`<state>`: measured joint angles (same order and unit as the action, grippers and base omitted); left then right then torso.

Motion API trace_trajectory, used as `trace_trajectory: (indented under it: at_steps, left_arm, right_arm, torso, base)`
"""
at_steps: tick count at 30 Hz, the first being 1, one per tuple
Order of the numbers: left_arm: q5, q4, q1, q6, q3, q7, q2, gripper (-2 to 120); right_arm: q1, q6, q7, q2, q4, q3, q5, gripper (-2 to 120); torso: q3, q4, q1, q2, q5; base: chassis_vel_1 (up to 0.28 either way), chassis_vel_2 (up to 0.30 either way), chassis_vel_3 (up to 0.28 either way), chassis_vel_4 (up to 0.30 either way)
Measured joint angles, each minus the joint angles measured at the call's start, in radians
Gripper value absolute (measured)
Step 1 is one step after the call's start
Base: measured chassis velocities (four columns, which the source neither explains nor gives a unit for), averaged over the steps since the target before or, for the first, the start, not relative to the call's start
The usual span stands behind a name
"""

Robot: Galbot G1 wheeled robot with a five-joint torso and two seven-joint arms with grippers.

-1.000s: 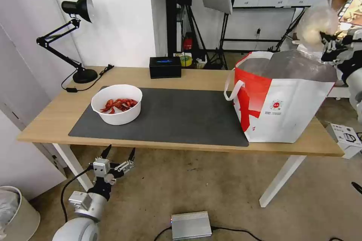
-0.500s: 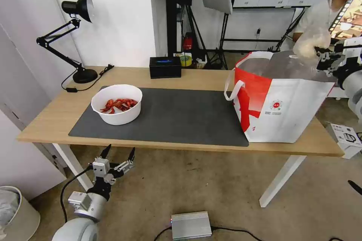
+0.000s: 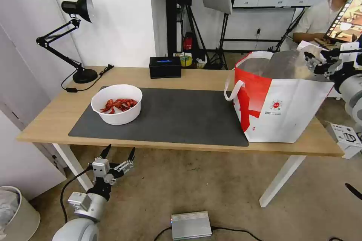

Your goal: Pick up the trash from the table and place it into the takeout bag.

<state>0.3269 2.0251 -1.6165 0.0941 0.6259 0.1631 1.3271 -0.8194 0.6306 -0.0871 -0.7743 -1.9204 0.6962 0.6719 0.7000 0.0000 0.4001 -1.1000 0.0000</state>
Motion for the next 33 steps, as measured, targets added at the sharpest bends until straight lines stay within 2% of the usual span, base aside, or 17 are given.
trace_trajectory:
  at_steps: [2,3,7,11,19,21,23,24,26,33]
  left_arm:
    - [0.0,-0.002,-0.002,0.003,0.001,0.002,0.0,100]
    - [0.0,-0.002,-0.002,0.003,0.001,0.002,0.0,100]
    - [0.0,-0.004,0.0,0.004,0.002,0.005,-0.001,100]
    - [0.001,-0.004,0.001,0.004,0.002,0.005,-0.001,100]
    - [0.002,-0.006,0.004,0.004,0.002,0.005,-0.001,100]
    - [0.002,-0.007,0.004,0.004,0.001,0.005,-0.001,100]
    - [0.002,-0.007,0.004,0.004,0.001,0.005,-0.001,100]
    - [0.002,-0.008,0.005,0.004,0.001,0.006,-0.002,100]
    - [0.002,-0.008,0.006,0.004,0.001,0.006,-0.002,100]
    - [0.002,-0.008,0.002,0.005,0.002,0.006,-0.001,100]
  right_arm:
    - [-0.002,0.0,-0.003,-0.002,0.0,-0.002,0.0,79]
    - [-0.002,0.0,-0.003,-0.002,0.0,-0.002,0.0,79]
    - [-0.003,0.0,-0.008,-0.009,0.0,-0.005,0.001,97]
    - [-0.004,-0.002,-0.009,-0.011,-0.001,-0.006,0.001,100]
    - [-0.006,-0.063,-0.017,-0.023,-0.019,-0.017,0.032,100]
    - [-0.012,-0.133,-0.025,-0.031,-0.032,-0.027,0.057,100]
    - [-0.014,-0.155,-0.025,-0.032,-0.034,-0.03,0.06,100]
    - [-0.02,-0.231,-0.027,-0.036,-0.039,-0.044,0.076,100]
    - [-0.027,-0.302,-0.032,-0.043,-0.048,-0.059,0.095,100]
    - [-0.046,-0.423,-0.04,-0.075,-0.067,-0.091,0.102,100]
  torso:
    - [0.0,0.0,0.0,0.0,0.0]
    - [0.0,0.0,0.0,0.0,0.0]
    - [0.0,0.0,0.0,0.0,0.0]
    - [0.0,0.0,0.0,0.0,0.0]
    - [0.0,0.0,0.0,0.0,0.0]
    - [0.0,0.0,0.0,0.0,0.0]
    - [0.0,0.0,0.0,0.0,-0.0001]
    - [0.0,0.0,0.0,0.0,0.0]
    - [0.0,0.0,0.0,0.0,-0.0001]
    - [0.0,0.0,0.0,0.0,-0.0001]
  base:
    - [0.0,0.0,0.0,0.0]
    - [0.0,0.0,0.0,0.0]
    - [0.0,0.0,0.0,0.0]
    - [0.0,0.0,0.0,0.0]
    - [0.0,0.0,0.0,0.0]
    - [0.0,0.0,0.0,0.0]
    - [0.0,0.0,0.0,0.0]
    - [0.0,0.0,0.0,0.0]
    - [0.0,0.0,0.0,0.0]
    - [0.0,0.0,0.0,0.0]
